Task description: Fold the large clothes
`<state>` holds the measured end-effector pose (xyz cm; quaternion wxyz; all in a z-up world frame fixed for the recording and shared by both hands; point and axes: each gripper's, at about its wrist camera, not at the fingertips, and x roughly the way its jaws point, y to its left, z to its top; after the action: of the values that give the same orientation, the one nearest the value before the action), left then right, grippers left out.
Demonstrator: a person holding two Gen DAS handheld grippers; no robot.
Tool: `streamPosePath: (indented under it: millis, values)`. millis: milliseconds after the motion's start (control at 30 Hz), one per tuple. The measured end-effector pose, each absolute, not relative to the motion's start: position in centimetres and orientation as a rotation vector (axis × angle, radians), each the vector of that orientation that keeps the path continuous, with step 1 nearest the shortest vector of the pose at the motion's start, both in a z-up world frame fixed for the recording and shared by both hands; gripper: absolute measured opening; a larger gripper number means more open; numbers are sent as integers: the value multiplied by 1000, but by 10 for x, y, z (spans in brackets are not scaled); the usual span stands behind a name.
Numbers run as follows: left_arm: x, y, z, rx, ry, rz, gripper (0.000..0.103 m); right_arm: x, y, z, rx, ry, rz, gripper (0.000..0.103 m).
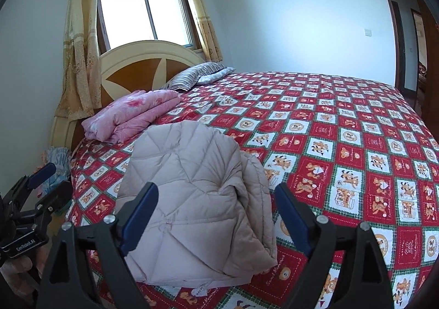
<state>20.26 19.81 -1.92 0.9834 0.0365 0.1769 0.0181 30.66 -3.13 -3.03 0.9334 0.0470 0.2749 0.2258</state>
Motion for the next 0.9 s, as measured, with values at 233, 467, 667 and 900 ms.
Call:
streamPosePath:
  millis: [233, 467, 667, 900]
  values:
    - [200, 200, -18, 64, 348, 40, 88, 301, -31, -30, 86, 557, 468, 89]
    - [199, 200, -18, 66, 349, 44, 88, 298, -30, -30, 90, 563, 467, 89]
    - [200, 201, -19, 62, 352, 53, 88, 298, -29, -31, 85, 564, 470, 89]
    - [202, 204, -21, 55, 362, 64, 89, 297, -28, -31, 81, 565, 469, 91]
